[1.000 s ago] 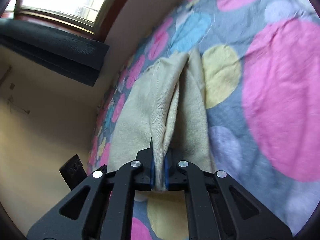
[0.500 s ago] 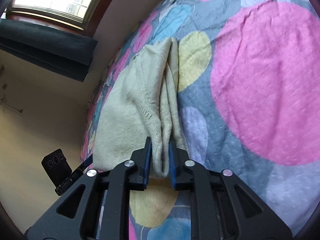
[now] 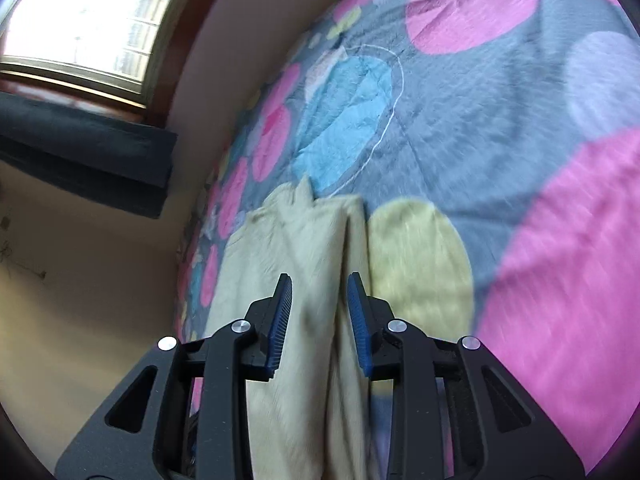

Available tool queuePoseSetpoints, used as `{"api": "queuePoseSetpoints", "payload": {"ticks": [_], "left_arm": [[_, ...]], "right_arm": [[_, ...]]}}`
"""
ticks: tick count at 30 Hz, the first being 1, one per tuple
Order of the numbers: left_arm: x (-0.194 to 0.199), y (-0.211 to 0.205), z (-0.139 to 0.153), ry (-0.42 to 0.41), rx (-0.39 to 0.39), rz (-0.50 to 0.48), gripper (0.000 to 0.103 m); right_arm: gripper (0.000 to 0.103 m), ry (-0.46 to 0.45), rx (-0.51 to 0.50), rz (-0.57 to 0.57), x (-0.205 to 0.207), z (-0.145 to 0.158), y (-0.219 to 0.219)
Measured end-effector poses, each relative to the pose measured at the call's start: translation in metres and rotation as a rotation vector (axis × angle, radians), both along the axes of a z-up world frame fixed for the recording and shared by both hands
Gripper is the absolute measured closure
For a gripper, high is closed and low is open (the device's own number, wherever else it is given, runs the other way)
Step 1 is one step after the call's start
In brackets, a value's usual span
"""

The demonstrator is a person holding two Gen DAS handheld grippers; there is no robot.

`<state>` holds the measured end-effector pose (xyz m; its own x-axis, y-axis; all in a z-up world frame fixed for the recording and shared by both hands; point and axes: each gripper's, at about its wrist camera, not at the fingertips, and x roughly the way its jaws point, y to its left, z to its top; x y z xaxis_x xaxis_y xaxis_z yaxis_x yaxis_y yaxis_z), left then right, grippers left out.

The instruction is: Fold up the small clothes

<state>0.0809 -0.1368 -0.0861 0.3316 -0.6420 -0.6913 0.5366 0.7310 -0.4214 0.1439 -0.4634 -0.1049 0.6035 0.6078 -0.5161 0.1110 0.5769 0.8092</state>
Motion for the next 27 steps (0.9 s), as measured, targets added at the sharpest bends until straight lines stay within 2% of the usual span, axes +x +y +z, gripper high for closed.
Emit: {"api": "queuePoseSetpoints", "payload": {"ticks": [1, 2, 5, 9, 13, 16, 19, 23, 27], "left_arm": [[0.001, 0.0, 0.0, 0.002, -0.005, 0.0, 0.017], [0.002, 0.001, -0.001, 0.005, -0.011, 0.001, 0.017], [0.005, 0.004, -0.004, 0.018, -0.033, 0.002, 0.017], [0.007, 0.007, -0.005, 0.027, -0.05, 0.002, 0.017], [0.007, 0.009, -0.006, 0.03, -0.062, 0.002, 0.017], [0.009, 0.013, -0.006, 0.033, -0.069, 0.001, 0.017], [0.008, 0.013, -0.006, 0.031, -0.065, 0.002, 0.017], [0.007, 0.01, -0.005, 0.028, -0.06, 0.005, 0.017], [0.005, 0.009, -0.005, 0.022, -0.048, 0.007, 0.017]], "right_arm": [[0.077, -0.001, -0.003, 0.006, 0.006, -0.001, 0.002], [0.1, -0.001, -0.029, 0.008, 0.012, -0.001, 0.005], [0.099, 0.024, -0.096, -0.007, 0.019, -0.006, 0.005], [0.1, 0.032, -0.033, -0.023, 0.021, -0.02, -0.002], [0.098, 0.02, 0.016, -0.018, 0.01, -0.014, -0.007], [0.093, 0.005, 0.006, -0.008, -0.018, -0.001, -0.009], [0.08, -0.014, -0.019, 0.018, -0.059, 0.011, -0.003], [0.074, -0.013, -0.044, 0.032, -0.111, 0.015, 0.003], [0.074, -0.012, -0.03, 0.041, -0.138, 0.01, 0.012]]}}
